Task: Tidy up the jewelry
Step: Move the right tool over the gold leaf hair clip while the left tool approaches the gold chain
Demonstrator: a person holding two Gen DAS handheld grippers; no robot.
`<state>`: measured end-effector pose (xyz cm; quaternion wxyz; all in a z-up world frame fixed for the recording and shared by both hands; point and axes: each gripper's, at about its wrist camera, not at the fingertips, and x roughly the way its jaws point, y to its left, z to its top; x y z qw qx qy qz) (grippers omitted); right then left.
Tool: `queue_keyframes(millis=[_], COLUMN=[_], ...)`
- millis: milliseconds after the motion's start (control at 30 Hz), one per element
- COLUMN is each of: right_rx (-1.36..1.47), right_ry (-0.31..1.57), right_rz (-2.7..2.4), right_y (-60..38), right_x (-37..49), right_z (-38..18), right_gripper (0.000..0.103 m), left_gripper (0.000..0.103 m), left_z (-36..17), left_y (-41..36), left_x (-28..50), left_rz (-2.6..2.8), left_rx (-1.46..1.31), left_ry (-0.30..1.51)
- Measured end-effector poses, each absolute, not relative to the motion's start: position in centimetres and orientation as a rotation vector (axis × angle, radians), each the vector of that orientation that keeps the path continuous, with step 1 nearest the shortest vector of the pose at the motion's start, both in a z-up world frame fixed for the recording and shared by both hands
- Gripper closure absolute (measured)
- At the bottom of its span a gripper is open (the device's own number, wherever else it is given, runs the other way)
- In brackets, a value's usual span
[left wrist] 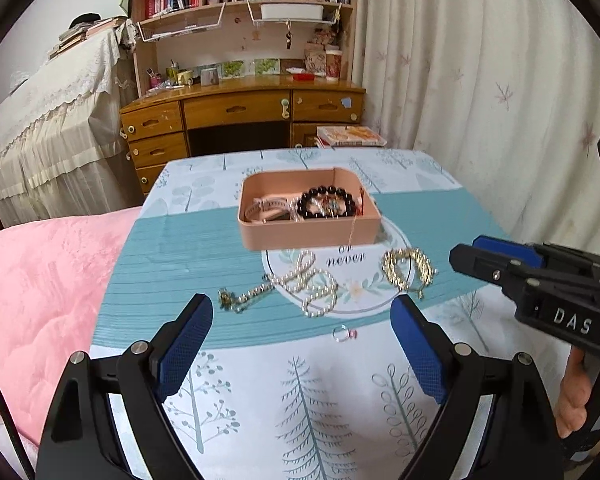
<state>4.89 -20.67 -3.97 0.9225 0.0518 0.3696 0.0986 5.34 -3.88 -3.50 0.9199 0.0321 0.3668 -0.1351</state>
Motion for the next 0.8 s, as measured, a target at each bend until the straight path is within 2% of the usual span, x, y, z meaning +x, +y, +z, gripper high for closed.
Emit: queue_keyframes(millis=[800], right_rx=[0.116], right_ry=[0.891], right_rz=[0.140], right_y=[-22.6], right_x=[7.6], right_z=[-9.6], right_gripper=[0.067], left_gripper=[0.014], left_z=[-9.1], left_y=[-2.9], left_x=[8.1], left_rz=[-0.244], left_rx=[0.045], left_ry=[0.888])
